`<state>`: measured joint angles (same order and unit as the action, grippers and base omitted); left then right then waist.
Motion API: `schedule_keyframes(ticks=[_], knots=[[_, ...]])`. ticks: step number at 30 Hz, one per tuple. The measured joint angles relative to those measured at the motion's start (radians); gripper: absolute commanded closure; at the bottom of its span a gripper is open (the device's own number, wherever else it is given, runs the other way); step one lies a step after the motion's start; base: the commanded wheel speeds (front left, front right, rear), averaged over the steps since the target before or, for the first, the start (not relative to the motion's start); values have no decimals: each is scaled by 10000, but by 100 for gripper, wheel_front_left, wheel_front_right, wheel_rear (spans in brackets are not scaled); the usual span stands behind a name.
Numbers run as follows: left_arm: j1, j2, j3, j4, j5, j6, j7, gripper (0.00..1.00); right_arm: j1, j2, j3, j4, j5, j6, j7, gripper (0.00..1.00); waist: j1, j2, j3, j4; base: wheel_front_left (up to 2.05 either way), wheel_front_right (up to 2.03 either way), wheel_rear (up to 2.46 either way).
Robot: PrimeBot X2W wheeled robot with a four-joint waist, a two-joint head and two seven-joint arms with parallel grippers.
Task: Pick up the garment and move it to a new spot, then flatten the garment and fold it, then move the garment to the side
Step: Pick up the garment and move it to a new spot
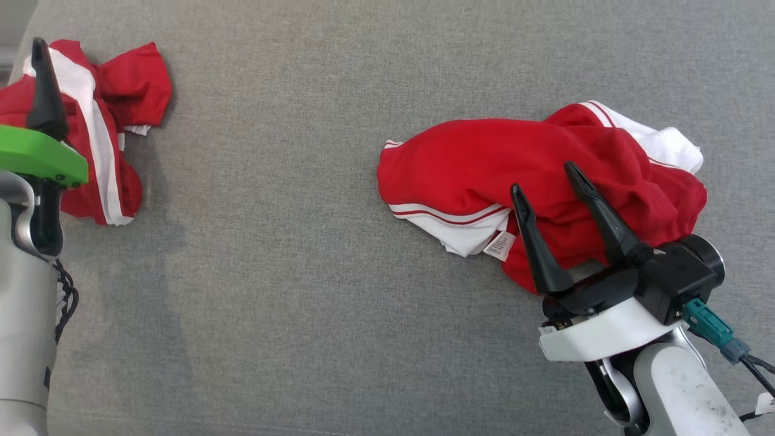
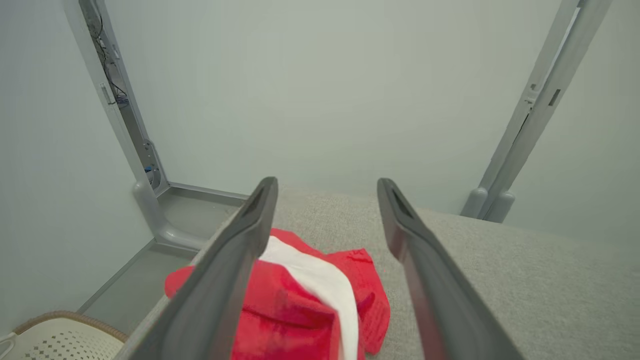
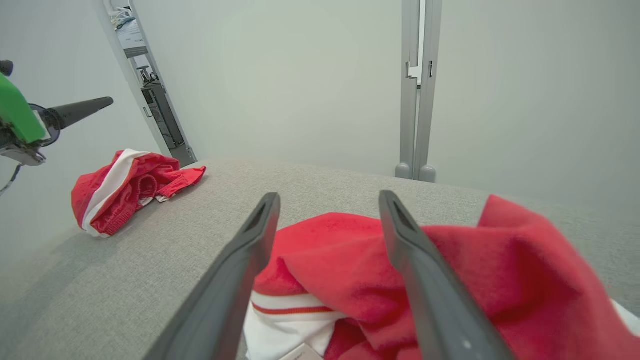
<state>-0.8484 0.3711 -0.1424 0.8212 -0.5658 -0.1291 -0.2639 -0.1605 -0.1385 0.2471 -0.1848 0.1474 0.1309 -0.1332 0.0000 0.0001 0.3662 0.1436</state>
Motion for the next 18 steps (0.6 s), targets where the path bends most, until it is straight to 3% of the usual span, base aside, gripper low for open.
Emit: schedule_keyframes(ticks=[7, 18], knots=[[-7, 58, 121, -1710, 851, 0, -2, 0, 37, 182, -299, 416, 105, 0, -435, 0, 0, 0, -617, -209, 0, 0, 0], [1025, -387, -318, -3145, 1319, 0, -6, 0, 437, 387, -905, 995, 232, 0, -905, 0, 0, 0, -1352, -1363, 0, 0, 0]])
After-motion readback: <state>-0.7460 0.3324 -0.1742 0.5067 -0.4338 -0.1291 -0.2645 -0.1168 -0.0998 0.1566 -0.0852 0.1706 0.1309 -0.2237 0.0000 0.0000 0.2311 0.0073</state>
